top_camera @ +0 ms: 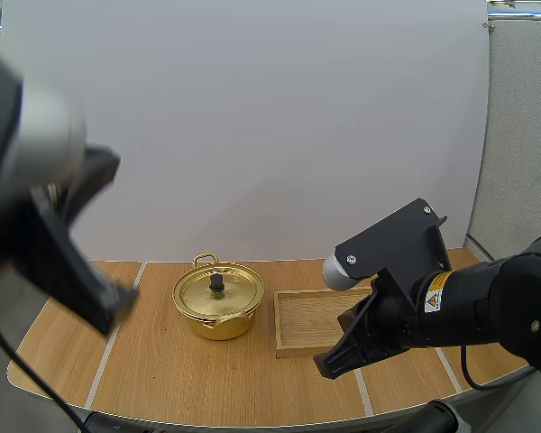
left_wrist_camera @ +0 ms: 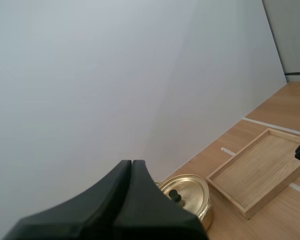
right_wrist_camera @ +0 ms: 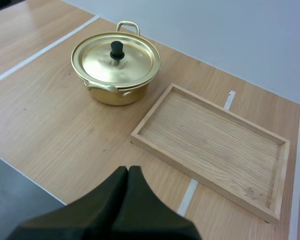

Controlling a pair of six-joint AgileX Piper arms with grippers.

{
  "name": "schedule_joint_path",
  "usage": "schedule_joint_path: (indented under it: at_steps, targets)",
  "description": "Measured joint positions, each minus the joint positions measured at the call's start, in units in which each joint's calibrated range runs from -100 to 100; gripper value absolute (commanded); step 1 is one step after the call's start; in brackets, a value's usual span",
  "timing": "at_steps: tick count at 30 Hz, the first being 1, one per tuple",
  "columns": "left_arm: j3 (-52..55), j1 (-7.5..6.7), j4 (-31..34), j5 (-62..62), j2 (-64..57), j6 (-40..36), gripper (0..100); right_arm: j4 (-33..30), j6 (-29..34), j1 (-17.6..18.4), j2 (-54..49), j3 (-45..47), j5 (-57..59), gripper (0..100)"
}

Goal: Open the pot, put the pineapple inside, and close it

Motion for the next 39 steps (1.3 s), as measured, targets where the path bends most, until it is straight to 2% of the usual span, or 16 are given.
schedule_joint_path:
  at_steps: [7, 12, 17, 23, 27, 31, 32, 33, 34, 35, 39]
  targets:
    - [6.0, 0.26, 0.0, -10.5, -2.8, -5.6, 0, 0.3, 3.8, -3.1, -7.4, 0.0, -6.9, 0]
    - [9.1, 1.8, -0.1, -14.7, -2.8, -9.5, 0, 0.4, 5.0, -5.7, -10.7, 0.0, -13.0, 0]
    - [14.4, 3.42, -0.1, -25.2, -2.8, -14.3, 0, 0.4, 9.3, -9.3, -10.7, 0.0, -19.6, 0]
    - [25.9, 3.68, -0.1, -48.5, -2.8, -17.3, 0, -0.1, 10.2, -10.2, -10.8, 2.5, -38.5, 0]
    - [30.3, 3.68, -0.1, -56.3, -2.8, -17.6, 0, -0.5, 9.4, -10.2, -10.8, 5.0, -47.8, 0]
    - [32.6, 3.68, -0.1, -59.9, -2.8, -17.6, 0, -0.6, 9.1, -10.2, -10.8, 6.5, -52.5, 0]
    - [34.7, 3.68, -0.1, -62.9, -2.8, -17.6, 0, -0.7, 9.0, -10.2, -10.8, 8.1, -57.6, 0]
    - [40.2, 3.68, -0.1, -72.9, -2.7, -17.7, 0, -0.7, 8.9, -10.2, -10.8, 10.6, -63.7, 0]
    - [44.7, 3.68, -0.1, -83.6, -2.7, -17.8, 0, -0.7, 8.8, -10.2, -10.8, 15.1, -74.9, 0]
    - [46.6, 3.68, -0.1, -87.7, -2.7, -17.8, 0, -0.7, 8.8, -10.2, -10.8, 19.1, -80.9, 0]
    - [53.6, 3.68, -0.1, -99.0, -2.7, -17.8, 0, -0.7, 8.8, -10.2, -10.8, 25.1, -86.1, 0]
